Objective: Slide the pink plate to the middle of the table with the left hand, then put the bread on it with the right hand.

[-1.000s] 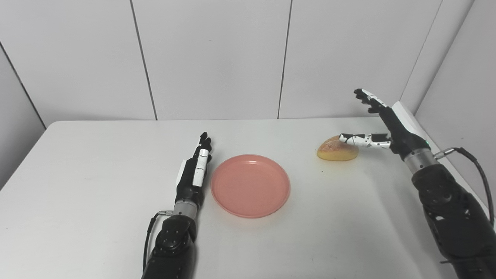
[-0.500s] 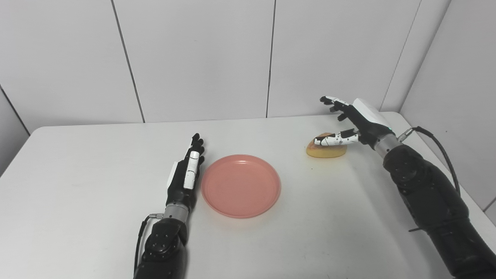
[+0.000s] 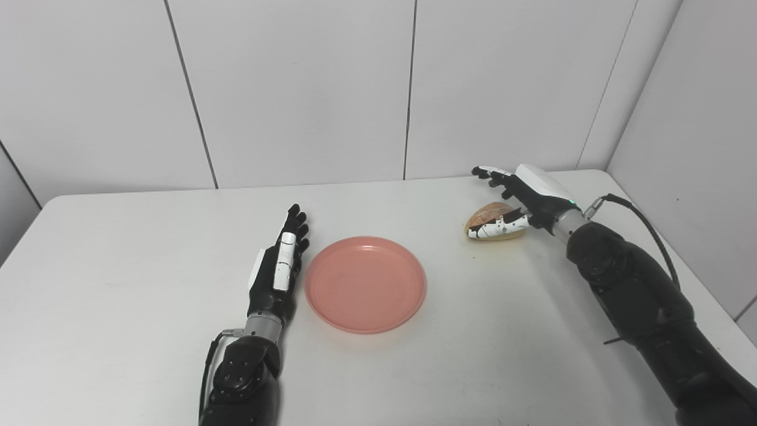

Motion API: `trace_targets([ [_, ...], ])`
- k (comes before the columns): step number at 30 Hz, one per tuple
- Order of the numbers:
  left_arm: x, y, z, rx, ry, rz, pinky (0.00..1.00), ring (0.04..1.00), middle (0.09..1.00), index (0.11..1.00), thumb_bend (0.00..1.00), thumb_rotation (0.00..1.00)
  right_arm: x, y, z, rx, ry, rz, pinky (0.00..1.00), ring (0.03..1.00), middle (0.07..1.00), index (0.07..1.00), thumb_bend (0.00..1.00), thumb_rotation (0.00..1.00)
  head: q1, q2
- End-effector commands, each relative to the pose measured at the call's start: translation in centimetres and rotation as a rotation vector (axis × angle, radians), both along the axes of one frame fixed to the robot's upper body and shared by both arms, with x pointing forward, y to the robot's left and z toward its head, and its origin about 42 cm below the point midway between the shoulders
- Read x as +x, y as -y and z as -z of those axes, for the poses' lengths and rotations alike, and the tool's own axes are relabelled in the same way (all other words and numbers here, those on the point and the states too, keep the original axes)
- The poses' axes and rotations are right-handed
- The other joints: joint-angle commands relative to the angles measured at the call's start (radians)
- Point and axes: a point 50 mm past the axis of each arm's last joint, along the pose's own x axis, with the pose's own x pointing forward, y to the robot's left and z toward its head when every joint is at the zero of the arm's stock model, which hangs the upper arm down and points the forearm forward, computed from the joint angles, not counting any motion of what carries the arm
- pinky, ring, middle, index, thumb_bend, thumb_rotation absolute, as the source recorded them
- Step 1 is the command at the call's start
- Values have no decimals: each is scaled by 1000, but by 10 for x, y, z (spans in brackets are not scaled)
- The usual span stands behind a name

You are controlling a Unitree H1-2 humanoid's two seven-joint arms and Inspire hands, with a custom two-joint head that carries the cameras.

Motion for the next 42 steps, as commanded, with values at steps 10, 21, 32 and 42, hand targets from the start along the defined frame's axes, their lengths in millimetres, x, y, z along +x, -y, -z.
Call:
trace_targets([
  [10,-2,-1,-1,27,20,-5,1000,1000,1000,1000,698,1000,17,3,-29,-143,57,-26,758,853,877,879,795,323,7,-2],
  [21,-3,1,-3,12,22,-2,1000,1000,1000,1000,684,1000,23,5,-25,-290,56,-56,734,831,862,864,778,237,6,3],
  [32,-3,1,-4,20,27,1,1000,1000,1000,1000,667,1000,22,10,-27,-352,82,-55,712,804,818,821,646,77,6,3],
  [42,-2,2,-3,12,22,0,1000,1000,1000,1000,688,1000,20,8,-19,-297,238,-46,312,399,494,625,536,0,7,2],
])
